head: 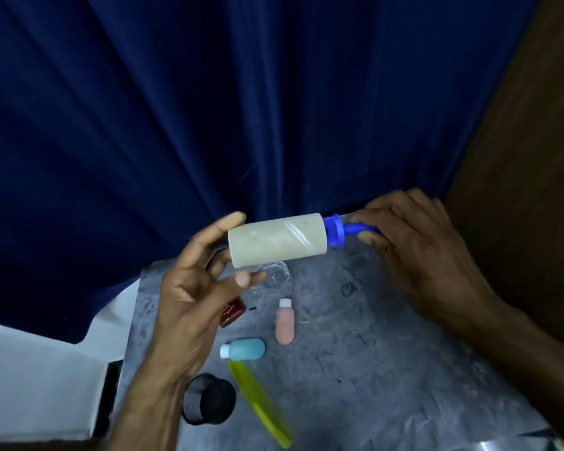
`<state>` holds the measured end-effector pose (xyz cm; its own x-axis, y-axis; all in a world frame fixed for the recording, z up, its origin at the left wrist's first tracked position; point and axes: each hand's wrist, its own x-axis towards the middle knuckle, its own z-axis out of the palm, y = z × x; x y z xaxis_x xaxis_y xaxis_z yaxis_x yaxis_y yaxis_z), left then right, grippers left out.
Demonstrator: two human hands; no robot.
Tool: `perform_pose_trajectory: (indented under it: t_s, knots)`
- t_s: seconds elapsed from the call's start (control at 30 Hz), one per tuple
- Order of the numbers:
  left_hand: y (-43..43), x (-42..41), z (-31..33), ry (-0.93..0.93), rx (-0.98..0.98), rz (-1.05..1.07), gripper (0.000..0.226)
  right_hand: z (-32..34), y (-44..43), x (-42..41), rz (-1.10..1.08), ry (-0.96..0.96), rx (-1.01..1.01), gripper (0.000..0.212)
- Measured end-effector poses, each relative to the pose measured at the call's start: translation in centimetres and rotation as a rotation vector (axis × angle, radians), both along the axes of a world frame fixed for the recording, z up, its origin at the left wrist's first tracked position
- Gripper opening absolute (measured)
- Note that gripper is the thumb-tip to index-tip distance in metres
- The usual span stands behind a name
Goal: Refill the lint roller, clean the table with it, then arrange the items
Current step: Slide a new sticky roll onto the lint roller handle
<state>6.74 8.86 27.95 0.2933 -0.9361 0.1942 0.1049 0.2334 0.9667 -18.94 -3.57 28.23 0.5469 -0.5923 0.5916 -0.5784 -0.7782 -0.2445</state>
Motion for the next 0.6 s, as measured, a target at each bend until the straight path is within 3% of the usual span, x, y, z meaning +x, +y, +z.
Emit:
perform_pose_trajectory:
  t_s: [0.07,0.2,0.4,0.5,0.6]
  knots:
    - [0.1,0.0,0.4,0.011,-0.026,-0.001,0.039,0.1,0.1,0.1,0.007,0.005,-0.027,0.029]
    - [-0.7,-1.2,1.0,0.100,-0.018,0.236,0.024,0.3,0.6,0.6,-0.005,-0.016,-0.111,0.028]
    - [-0.7,-0.1,0.6,0.009,0.174,0.122,0.055,0.6,0.4,0.5,-0.023,-0.007,-0.243,0.024]
    - [-0.5,0.2,0.8,-0.108,0.061,0.111,0.038,1.1,0.1,0.4,0.006,0.003,-0.214,0.024]
    - [-0.3,1.2,0.7,-0.255,-0.036,0.091,0.049,1.6,-0.2,0.5,0.045,0.004,-0.176,0.023]
